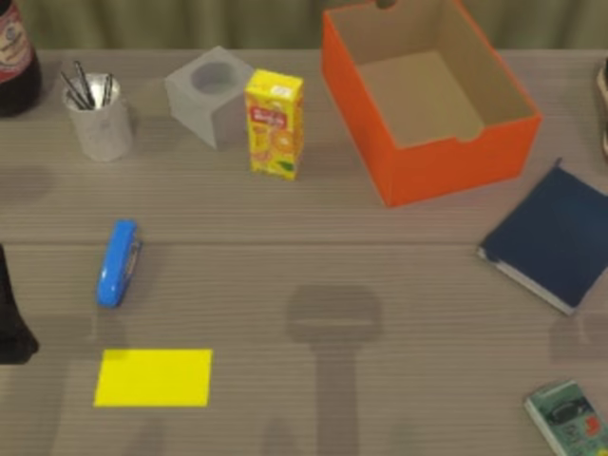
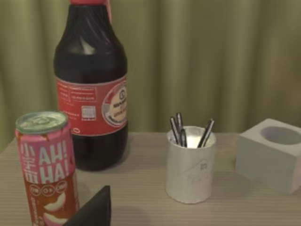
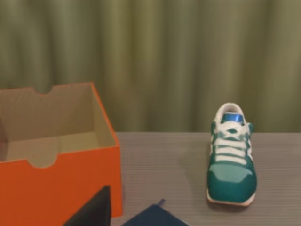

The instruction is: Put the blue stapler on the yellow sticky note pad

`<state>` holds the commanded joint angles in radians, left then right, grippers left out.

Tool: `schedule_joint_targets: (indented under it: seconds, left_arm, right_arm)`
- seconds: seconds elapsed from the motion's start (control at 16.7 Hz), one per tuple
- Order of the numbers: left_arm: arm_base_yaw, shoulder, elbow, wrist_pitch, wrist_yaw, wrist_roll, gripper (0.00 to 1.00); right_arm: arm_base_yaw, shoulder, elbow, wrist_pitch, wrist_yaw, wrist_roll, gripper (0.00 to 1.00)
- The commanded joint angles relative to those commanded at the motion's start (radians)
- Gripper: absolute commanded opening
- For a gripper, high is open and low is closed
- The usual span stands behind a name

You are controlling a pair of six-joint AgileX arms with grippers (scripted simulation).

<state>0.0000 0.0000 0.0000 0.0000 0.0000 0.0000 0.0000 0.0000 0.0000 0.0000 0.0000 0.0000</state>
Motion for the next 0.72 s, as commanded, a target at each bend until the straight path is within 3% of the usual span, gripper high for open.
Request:
schedule_joint_targets:
  seconds: [0.36, 0.72]
  left_arm:
    - [-0.015, 0.103, 0.103, -0.071, 0.004, -0.003, 1.00]
    - [-0.053, 0.565, 0.509, -0.342, 0.004, -0.010, 1.00]
  right_arm:
    - [0.000, 0.000, 0.000, 0.000, 0.000, 0.000, 1.00]
    - [0.000, 0.000, 0.000, 0.000, 0.000, 0.000, 1.00]
